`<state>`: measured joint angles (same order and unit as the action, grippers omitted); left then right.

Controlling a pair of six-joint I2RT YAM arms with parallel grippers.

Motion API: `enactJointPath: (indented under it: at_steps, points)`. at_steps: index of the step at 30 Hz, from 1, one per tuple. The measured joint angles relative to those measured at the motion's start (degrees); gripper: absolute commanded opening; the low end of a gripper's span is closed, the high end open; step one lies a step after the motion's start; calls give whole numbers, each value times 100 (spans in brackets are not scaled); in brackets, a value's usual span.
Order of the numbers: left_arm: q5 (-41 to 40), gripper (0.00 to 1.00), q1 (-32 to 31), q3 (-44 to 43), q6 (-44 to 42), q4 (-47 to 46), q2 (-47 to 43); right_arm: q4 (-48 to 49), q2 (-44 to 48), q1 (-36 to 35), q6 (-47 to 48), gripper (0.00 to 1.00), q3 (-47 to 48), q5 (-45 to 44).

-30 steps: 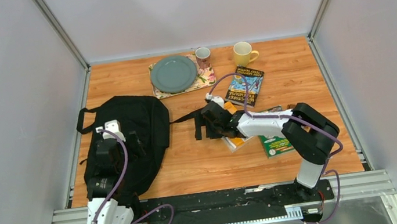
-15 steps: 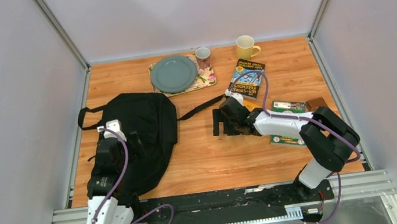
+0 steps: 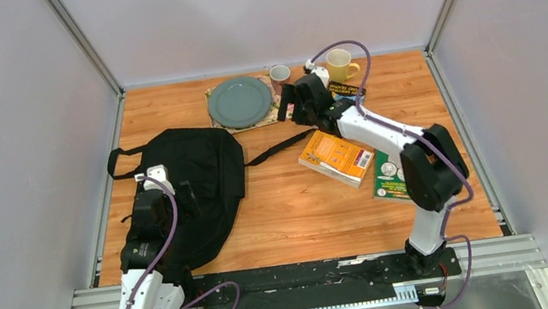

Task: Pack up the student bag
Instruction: Move the book to the center of the board, then adjust the student bag at the center of the board.

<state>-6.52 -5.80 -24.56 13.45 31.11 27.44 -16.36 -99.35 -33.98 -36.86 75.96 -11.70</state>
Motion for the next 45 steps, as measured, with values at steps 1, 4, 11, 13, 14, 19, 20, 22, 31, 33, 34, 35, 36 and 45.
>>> enactJointPath:
  at_steps: [1, 4, 11, 13, 14, 19, 20, 22, 31, 33, 34, 35, 36, 45]
  points:
    - [0, 98, 0, 0, 0, -2, 0, 37, -310, 179, 31, 99, 271, 11]
    - [0, 98, 0, 0, -2, 0, 0, 50, -1045, 496, 90, 97, 721, 98]
    - [-4, 98, 0, 0, -11, 0, 0, 136, -2232, 916, 192, 95, 1073, 382]
    - [-4, 98, 0, 0, -13, 0, 0, 188, -2236, 979, 170, 95, 1110, 424]
    - [-2, 98, 0, 0, -13, 0, 0, 205, -2236, 1016, 168, 95, 1093, 431]
    - [-2, 98, 0, 0, -13, 0, 2, 557, -1882, 1261, 85, 96, 420, 352]
    - [-2, 98, 0, 0, -13, -2, 2, 660, -1755, 1316, 74, 96, 201, 317]
    - [-2, 98, 0, 0, -15, 0, 9, 776, -1499, 1423, 68, 96, -190, 271]
    - [-83, 98, 0, 0, -13, 0, 68, 833, -649, 1652, 234, 96, -1250, 232]
    - [-197, 98, 0, 0, -13, 7, 76, 765, -273, 1620, 299, 96, -1543, 446]
    - [-245, 98, 0, 0, -11, 7, 76, 739, -72, 1576, 328, 96, -1639, 654]
    - [-302, 98, 0, 0, -11, 15, 76, 726, 81, 1519, 332, 96, -1679, 839]
    - [-348, 98, 0, 0, -11, 26, 74, 748, 240, 1421, 334, 96, -1698, 1014]
    - [-601, 98, 0, 0, -7, 87, -109, 1314, 424, -343, 175, 97, -1587, 2212]
